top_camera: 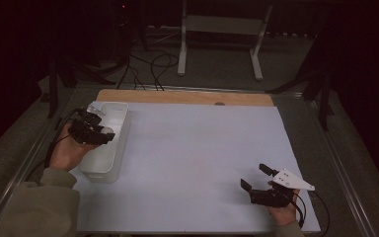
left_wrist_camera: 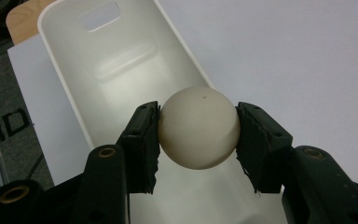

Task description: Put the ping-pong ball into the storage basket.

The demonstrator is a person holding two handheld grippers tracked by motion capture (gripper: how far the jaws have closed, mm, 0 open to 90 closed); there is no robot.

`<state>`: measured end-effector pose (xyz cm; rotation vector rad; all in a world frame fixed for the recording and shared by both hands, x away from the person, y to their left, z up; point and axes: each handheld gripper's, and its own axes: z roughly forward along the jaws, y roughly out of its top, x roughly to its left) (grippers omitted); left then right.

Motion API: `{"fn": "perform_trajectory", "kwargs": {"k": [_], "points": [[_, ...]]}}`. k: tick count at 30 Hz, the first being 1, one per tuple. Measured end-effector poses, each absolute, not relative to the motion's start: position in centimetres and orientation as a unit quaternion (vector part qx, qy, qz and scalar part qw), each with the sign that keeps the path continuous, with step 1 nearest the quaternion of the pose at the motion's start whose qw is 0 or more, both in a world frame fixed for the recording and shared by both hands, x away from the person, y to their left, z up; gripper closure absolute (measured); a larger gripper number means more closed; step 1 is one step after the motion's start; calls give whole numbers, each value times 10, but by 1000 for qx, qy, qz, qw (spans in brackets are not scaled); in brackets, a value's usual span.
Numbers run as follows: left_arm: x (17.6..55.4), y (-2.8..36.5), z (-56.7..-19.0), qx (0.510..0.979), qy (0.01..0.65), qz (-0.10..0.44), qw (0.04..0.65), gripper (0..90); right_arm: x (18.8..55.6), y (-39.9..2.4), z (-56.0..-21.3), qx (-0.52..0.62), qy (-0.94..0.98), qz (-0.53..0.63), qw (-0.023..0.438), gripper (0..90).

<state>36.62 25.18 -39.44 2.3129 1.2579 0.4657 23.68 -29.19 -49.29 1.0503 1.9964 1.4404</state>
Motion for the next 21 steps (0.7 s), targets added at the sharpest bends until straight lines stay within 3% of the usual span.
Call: {"fn": "perform_trajectory", "kwargs": {"k": [21], "points": [[368, 260, -403, 846, 457, 156, 227, 515, 237, -291, -494, 382, 727, 523, 228, 72]]}}
